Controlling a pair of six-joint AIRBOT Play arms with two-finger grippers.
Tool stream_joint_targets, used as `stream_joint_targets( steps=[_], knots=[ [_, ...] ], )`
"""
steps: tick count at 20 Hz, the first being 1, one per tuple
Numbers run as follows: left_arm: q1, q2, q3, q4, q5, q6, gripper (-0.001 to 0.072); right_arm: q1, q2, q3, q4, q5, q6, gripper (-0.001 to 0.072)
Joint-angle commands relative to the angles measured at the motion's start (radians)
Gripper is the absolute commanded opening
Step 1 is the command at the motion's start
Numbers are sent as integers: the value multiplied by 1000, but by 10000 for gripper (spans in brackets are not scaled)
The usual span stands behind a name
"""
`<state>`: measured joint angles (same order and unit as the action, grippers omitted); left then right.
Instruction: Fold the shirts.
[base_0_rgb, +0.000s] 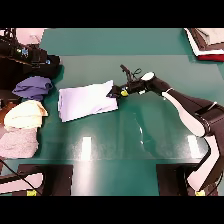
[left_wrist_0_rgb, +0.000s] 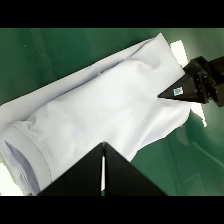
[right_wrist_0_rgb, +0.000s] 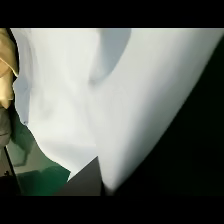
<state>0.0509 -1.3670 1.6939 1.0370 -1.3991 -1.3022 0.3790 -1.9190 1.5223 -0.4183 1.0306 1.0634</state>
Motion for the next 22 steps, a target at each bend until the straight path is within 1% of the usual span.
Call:
stream_joint_targets(
  steps=[1, 3, 6, 9, 12, 15, 18, 20, 22],
  knots=[
    [1, 0, 0, 0, -17, 0, 22, -1, 39, 61, -113, -7, -28, 10],
    [1, 0, 0, 0, -35, 0, 22, -68, 124, 20, -227, -14, 3, 9],
    [1, 0, 0, 0, -34, 0, 22, -272, 302, -124, -333, -2, 50, 9],
    [1, 0, 0, -1, -33, -8, 22, -547, 490, -290, -390, -7, 69, 9],
    [0, 0, 0, -23, -32, -8, 22, -833, 629, -388, -472, -22, 111, 10],
    [-8, 0, 0, -40, -31, -16, 22, -1117, 742, -467, -474, -83, 119, 10],
    [-25, 0, 0, -71, -10, -30, 22, -1331, 801, -527, -473, -113, 125, 10],
    [-45, 0, 0, -72, 7, -31, 22, -1402, 800, -554, -476, -99, 125, 9],
    [-64, 0, 0, -72, 15, -30, 22, -1431, 800, -569, -477, -92, 126, 10]
  ],
)
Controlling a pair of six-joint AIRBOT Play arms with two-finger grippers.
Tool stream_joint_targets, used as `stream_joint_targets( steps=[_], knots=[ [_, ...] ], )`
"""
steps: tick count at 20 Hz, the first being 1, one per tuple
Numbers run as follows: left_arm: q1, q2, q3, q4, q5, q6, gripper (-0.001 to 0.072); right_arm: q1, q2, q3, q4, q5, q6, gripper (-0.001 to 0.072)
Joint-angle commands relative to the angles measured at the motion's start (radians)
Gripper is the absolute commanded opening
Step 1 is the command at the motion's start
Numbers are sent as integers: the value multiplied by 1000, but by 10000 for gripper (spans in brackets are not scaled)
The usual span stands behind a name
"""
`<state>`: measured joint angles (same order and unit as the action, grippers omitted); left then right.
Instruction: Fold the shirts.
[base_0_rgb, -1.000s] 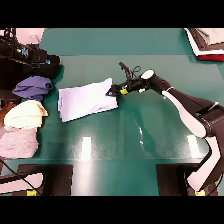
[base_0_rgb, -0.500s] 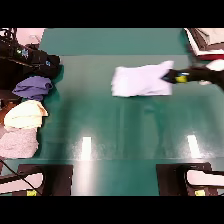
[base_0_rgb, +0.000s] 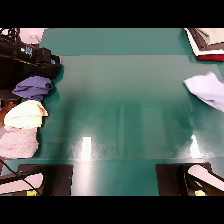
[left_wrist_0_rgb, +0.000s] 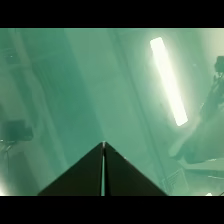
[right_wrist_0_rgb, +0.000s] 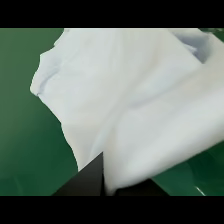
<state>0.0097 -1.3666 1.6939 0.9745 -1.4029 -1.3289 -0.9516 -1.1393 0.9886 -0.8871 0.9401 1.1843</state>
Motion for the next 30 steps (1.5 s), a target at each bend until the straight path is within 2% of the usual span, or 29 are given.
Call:
stream_joint_targets(
  steps=[1, 4, 5, 6, 7, 9, 10, 11, 12, 16, 20, 22, 25, 26, 28, 30],
  knots=[
    [-29, 0, 0, -9, 18, -3, 22, -103, 20, -35, -16, 7, 13, 10],
    [-33, 0, 0, -9, 18, -2, 22, -104, 21, -34, -171, 75, 71, 24],
    [-33, 0, 0, -8, 19, 2, 22, -104, 21, -34, -250, 93, 71, 203],
    [-33, 0, 0, -8, 18, 2, 22, -104, 21, -34, -327, 102, 72, 453],
    [-33, 0, 0, -6, 18, 3, 22, -105, 21, -32, -408, 117, 72, 541],
    [-33, 0, 0, -6, 11, 6, 22, -123, 21, 4, -535, 204, 104, 520],
    [-33, 0, 0, -6, 7, 6, 22, -136, 21, 29, -566, 220, 148, 477],
    [-33, 0, 0, -6, 8, 5, 22, -148, 21, 56, -561, 237, 159, 358],
    [-33, -1, 0, -6, 8, 6, 22, -154, 21, 84, -525, 249, 159, 317],
    [-33, -1, 0, -6, 11, 5, 22, -64, 21, 190, -304, 286, 158, 316],
    [-33, 0, 0, -23, -15, 0, 23, 189, 21, 242, -136, 396, 159, 316],
    [-33, 0, 0, -83, -84, 8, 23, 353, 21, 252, -109, 433, 158, 316],
    [-33, 0, 0, -163, -24, 27, 23, 587, 21, 252, -108, 423, 158, 307],
    [-33, 0, 0, -171, 2, 27, 23, 658, 21, 252, -108, 415, 158, 279],
    [-33, 0, 0, -171, 42, 27, 23, 771, 21, 252, -109, 402, 158, 15],
    [-33, 0, 0, -171, 66, 27, 23, 856, 21, 252, -108, 397, 158, 15]
  ],
)
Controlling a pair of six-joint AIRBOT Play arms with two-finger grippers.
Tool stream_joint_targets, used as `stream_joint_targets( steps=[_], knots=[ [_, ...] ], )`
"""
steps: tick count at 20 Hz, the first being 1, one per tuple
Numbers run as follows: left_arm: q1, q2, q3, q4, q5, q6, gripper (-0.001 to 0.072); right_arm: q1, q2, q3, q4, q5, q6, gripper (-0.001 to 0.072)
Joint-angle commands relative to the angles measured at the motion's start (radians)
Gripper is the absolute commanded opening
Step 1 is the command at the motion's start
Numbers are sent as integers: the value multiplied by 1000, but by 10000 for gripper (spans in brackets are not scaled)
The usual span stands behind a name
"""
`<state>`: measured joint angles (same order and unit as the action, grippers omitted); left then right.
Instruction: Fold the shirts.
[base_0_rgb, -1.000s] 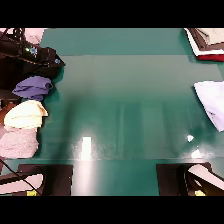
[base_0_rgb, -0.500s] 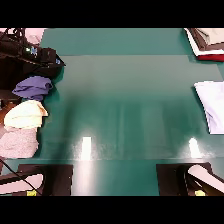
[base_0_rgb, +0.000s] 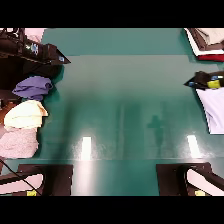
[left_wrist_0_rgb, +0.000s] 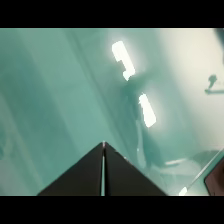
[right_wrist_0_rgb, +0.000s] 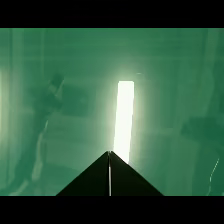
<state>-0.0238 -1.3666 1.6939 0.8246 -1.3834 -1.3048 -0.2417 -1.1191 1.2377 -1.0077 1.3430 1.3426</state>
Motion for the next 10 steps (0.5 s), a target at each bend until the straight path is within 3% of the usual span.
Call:
stream_joint_targets(
  steps=[1, 10],
  knots=[
    [1, 0, 0, -21, 58, 3, 23, 181, 0, 3, 12, -5, 0, 15],
    [1, 0, 0, -21, 67, 3, 23, 282, 0, 3, 13, 0, 0, 15]
  ],
)
